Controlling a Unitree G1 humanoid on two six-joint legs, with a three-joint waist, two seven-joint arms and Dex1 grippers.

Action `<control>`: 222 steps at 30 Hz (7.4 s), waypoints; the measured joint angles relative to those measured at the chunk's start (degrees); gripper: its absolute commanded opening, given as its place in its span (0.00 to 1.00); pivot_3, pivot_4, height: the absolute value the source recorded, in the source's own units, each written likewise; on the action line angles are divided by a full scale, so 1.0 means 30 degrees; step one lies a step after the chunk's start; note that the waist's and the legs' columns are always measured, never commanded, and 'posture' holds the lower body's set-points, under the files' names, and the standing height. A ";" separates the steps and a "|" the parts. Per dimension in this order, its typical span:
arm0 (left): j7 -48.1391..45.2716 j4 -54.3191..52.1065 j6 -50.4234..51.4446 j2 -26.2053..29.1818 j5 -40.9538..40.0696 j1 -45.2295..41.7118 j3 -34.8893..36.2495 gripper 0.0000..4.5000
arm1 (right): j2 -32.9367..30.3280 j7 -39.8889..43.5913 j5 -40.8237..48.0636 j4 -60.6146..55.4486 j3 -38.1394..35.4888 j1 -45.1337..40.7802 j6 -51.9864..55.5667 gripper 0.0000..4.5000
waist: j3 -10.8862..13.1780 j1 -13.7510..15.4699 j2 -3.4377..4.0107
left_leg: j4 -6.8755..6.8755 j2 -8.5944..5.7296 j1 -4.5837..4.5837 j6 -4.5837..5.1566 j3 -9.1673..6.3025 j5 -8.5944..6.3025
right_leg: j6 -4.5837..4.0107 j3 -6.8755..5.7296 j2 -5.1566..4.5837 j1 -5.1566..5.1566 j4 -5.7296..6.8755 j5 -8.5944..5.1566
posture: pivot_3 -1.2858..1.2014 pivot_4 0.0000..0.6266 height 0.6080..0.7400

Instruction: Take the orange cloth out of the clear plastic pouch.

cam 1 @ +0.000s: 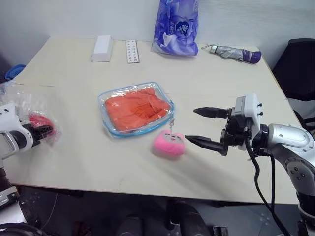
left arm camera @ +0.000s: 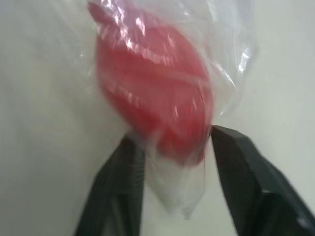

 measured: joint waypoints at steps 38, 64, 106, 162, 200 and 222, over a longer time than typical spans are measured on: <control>-1.4083 -0.3700 -1.6377 0.2664 0.6437 -0.2973 -1.8495 0.91 | -0.0176 -0.2280 0.0072 -0.2748 -0.2128 0.3908 0.0909 1.00 | 0.0077 -0.0315 0.0074 | -0.0021 0.0003 -0.0047 0.0059 0.0106 -0.0023 | -0.0008 0.0089 0.0044 -0.0006 0.0026 -0.0005 | 0.52 0.24 1.00; -1.7681 0.5629 -3.4154 0.0809 1.0258 -0.6056 -1.9441 0.00 | -0.1104 -0.1623 0.0496 -0.2958 -0.2808 0.4496 0.0860 1.00 | 0.0074 0.0144 0.0068 | 0.0004 -0.0029 -0.0036 0.0135 0.0110 -0.0036 | 0.0032 0.0056 0.0028 0.0002 -0.0002 0.0020 | 0.52 0.24 1.00; -2.1418 0.2638 -2.4328 -0.6111 0.7428 -0.7121 -2.1446 0.79 | -0.2139 -0.0902 -0.2975 -0.2079 -0.1894 0.5141 -0.0677 1.00 | 0.0081 0.0005 0.0029 | 0.0078 -0.0043 -0.0010 0.0185 0.0212 -0.0050 | 0.0090 0.0184 0.0057 0.0075 0.0008 0.0054 | 0.52 0.24 1.00; -1.7426 0.0626 -2.1684 0.1061 0.6918 -0.1896 -1.4044 0.00 | 0.0501 0.0777 -1.8577 1.6545 0.7529 -0.5726 -2.0588 0.00 | 0.0097 -0.0490 0.0069 | 0.0132 -0.0006 -0.0032 0.0187 0.0123 -0.0041 | 0.0067 0.0088 -0.0014 -0.0018 0.0040 0.0044 | 0.52 0.24 1.00; -1.8734 0.3039 -2.8271 0.1078 0.7281 -0.6529 -1.4861 0.75 | 0.0751 -0.1047 -0.2938 -0.2308 -0.1787 0.5114 -0.0733 0.83 | 0.0096 -0.0011 0.0065 | 0.0109 -0.0042 -0.0035 0.0189 0.0148 -0.0060 | 0.0074 0.0087 0.0003 0.0002 0.0023 0.0047 | 0.52 0.24 1.00; -1.8370 1.2201 -3.4818 0.0050 1.0347 -1.1375 -1.6975 0.75 | 0.0446 -0.2428 -0.1238 -0.3813 -0.3192 0.7500 0.0619 0.83 | 0.0086 0.0261 0.0040 | 0.0121 -0.0071 -0.0056 0.0285 0.0255 -0.0091 | 0.0090 0.0004 0.0043 0.0008 0.0012 0.0056 | 0.52 0.24 1.00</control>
